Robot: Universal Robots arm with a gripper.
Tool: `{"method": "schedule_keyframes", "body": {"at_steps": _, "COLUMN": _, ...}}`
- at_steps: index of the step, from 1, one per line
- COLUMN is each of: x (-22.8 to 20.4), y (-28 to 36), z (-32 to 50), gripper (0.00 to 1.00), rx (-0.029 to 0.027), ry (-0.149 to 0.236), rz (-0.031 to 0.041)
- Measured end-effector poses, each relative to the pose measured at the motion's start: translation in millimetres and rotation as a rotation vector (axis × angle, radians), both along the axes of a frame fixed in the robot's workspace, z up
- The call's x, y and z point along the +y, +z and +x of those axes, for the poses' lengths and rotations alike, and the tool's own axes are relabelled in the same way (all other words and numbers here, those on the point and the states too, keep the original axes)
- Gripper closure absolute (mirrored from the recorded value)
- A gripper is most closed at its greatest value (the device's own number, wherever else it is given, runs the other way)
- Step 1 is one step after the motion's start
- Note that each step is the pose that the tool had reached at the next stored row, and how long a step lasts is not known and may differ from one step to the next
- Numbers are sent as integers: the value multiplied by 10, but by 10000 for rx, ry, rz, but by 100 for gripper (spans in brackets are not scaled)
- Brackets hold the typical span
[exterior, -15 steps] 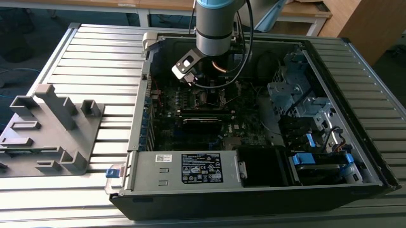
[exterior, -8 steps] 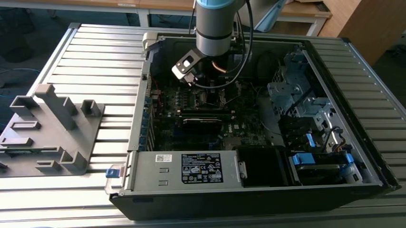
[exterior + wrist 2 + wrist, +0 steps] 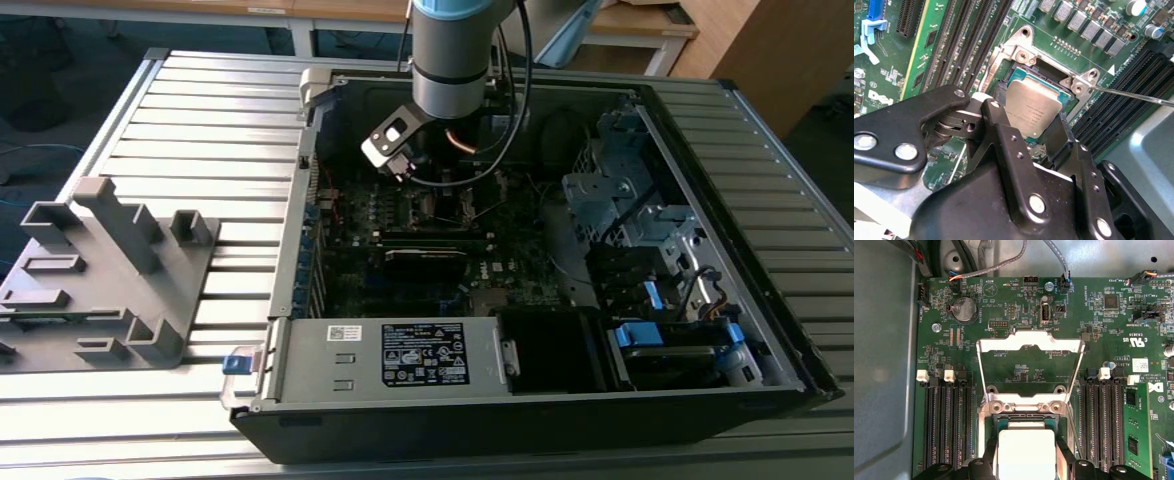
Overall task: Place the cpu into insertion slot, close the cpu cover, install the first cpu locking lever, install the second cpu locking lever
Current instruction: 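Place the cpu into insertion slot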
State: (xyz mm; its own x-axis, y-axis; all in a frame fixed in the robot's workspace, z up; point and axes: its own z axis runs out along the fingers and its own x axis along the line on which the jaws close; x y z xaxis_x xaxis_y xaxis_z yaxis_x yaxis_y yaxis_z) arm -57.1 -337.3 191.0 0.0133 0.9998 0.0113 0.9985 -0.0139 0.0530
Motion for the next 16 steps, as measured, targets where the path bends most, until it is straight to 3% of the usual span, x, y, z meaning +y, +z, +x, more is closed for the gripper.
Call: {"method": "schedule_keyframes", "body": {"at_steps": 16, "x": 0, "y": -2, "z": 9, "gripper": 46, "rx": -1, "ry": 0, "rz": 2}}
